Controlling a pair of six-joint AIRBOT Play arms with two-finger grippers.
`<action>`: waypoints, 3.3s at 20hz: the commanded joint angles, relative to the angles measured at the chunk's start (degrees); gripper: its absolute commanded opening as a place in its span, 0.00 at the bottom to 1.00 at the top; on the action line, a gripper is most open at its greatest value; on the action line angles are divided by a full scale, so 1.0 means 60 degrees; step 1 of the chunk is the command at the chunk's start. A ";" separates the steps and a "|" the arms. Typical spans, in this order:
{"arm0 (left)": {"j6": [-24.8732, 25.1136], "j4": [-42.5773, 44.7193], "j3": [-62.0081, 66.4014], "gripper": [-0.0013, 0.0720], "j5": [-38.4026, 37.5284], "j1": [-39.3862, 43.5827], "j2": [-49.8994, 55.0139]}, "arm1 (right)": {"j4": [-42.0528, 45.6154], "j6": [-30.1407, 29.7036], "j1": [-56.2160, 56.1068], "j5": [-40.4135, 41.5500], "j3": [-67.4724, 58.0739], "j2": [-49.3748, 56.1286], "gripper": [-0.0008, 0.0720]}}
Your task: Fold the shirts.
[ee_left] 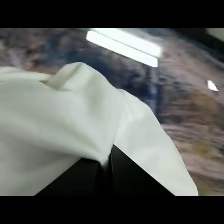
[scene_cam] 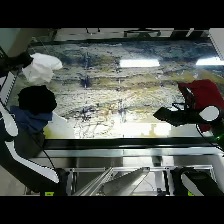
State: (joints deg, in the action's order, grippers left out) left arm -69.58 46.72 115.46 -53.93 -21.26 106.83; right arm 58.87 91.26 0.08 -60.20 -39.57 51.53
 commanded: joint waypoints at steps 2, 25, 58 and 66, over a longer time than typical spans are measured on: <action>-0.0091 -0.1825 -0.0073 0.04 -0.2747 0.1406 -0.1851 | 0.0922 -0.0004 -0.0004 -0.0127 0.0004 0.0004 0.92; -0.1978 0.0612 -0.5493 0.98 -0.5082 0.5038 -0.3348 | 0.0361 -0.1858 -0.0375 -0.2291 0.0069 -0.0015 0.92; 0.0291 -0.1086 -0.8743 0.04 -0.2521 0.4710 -0.5978 | -0.7406 -0.7635 -0.2116 -0.0404 -0.2532 0.4080 0.03; 0.0284 -0.2750 -0.6113 0.04 -0.2670 0.4867 -0.9635 | -0.5643 -0.6918 -0.2113 0.0623 -0.5089 -0.0973 0.03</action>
State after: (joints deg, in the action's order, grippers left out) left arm -66.85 32.36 71.72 -70.08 7.66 55.07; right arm 18.79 47.29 -12.64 -60.77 -65.32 54.92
